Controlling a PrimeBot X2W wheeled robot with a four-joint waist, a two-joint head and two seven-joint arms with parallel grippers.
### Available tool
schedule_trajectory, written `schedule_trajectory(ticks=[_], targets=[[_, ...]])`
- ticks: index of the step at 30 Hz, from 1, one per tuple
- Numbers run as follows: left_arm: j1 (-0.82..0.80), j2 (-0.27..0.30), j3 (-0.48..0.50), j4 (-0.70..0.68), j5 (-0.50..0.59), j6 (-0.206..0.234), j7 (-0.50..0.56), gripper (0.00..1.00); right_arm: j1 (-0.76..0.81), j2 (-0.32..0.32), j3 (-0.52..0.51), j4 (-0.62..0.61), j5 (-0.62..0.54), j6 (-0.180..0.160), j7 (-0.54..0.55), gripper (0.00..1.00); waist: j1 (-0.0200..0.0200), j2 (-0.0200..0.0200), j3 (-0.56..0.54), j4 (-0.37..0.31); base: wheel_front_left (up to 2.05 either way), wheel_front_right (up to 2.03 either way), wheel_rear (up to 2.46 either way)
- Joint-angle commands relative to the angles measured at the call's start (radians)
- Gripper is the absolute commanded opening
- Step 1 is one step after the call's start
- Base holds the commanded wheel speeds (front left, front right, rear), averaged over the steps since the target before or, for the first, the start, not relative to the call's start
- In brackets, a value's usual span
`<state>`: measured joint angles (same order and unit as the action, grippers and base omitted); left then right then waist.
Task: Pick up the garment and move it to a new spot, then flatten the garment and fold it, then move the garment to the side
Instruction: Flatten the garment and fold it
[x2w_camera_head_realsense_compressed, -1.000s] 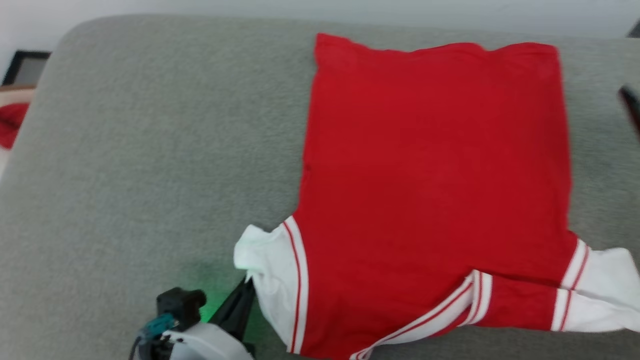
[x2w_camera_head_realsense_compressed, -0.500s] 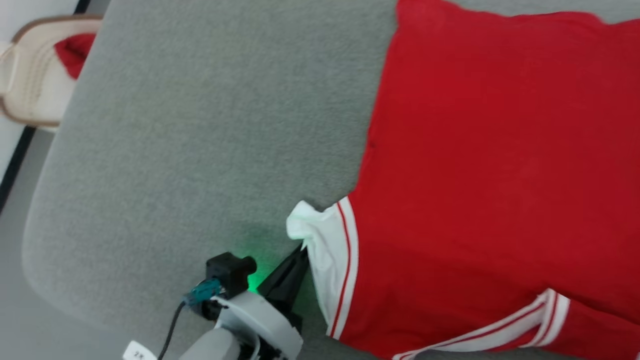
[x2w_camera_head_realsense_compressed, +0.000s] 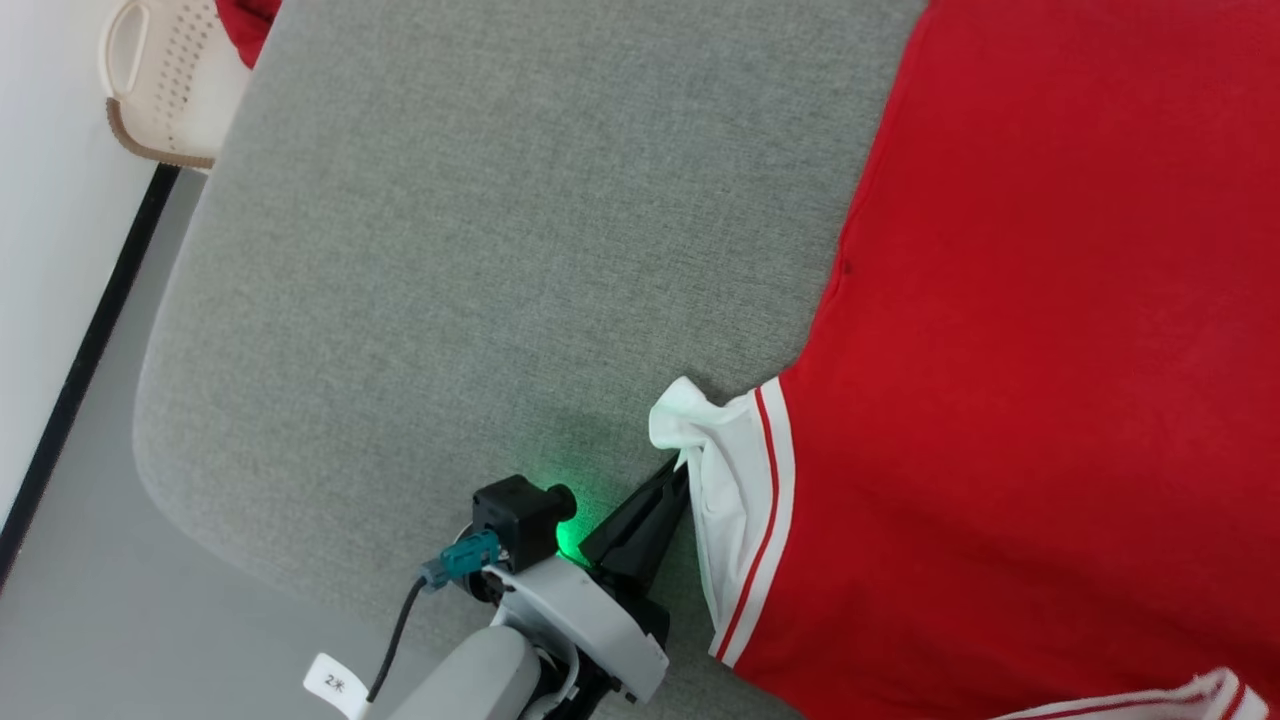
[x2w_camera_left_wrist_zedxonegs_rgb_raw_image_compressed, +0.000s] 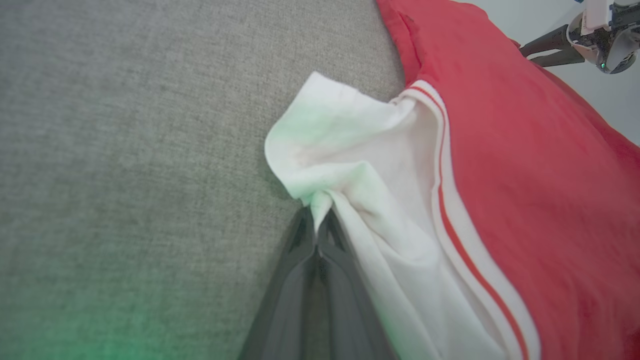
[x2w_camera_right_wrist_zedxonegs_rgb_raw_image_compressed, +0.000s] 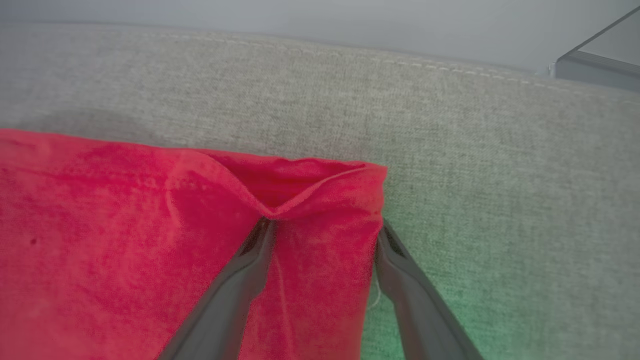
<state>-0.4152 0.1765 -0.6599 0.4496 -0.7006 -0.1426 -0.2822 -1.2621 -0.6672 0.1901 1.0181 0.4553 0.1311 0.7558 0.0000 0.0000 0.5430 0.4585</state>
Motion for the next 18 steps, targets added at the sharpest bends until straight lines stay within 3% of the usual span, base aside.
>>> schedule_trajectory(ticks=[1,9,18], targets=[[0.013,0.009,0.008,0.073,0.001,0.025,0.034,0.0,0.07,0.041,0.018,0.062,-0.017,-0.001,0.044,0.0,0.0,0.0,0.012,0.013,0.0,0.0,0.0],[0.022,0.018,0.016,0.076,-0.011,0.025,0.034,0.0,0.038,0.054,-0.004,0.114,-0.058,0.0,0.067,0.0,0.0,0.0,-0.012,-0.007,0.0,0.0,0.0],[0.048,0.059,0.056,0.069,-0.002,0.025,0.031,0.0,0.046,0.091,0.029,0.039,-0.012,0.0,0.066,0.0,0.0,0.0,-0.086,-0.089,0.0,0.0,0.0]])
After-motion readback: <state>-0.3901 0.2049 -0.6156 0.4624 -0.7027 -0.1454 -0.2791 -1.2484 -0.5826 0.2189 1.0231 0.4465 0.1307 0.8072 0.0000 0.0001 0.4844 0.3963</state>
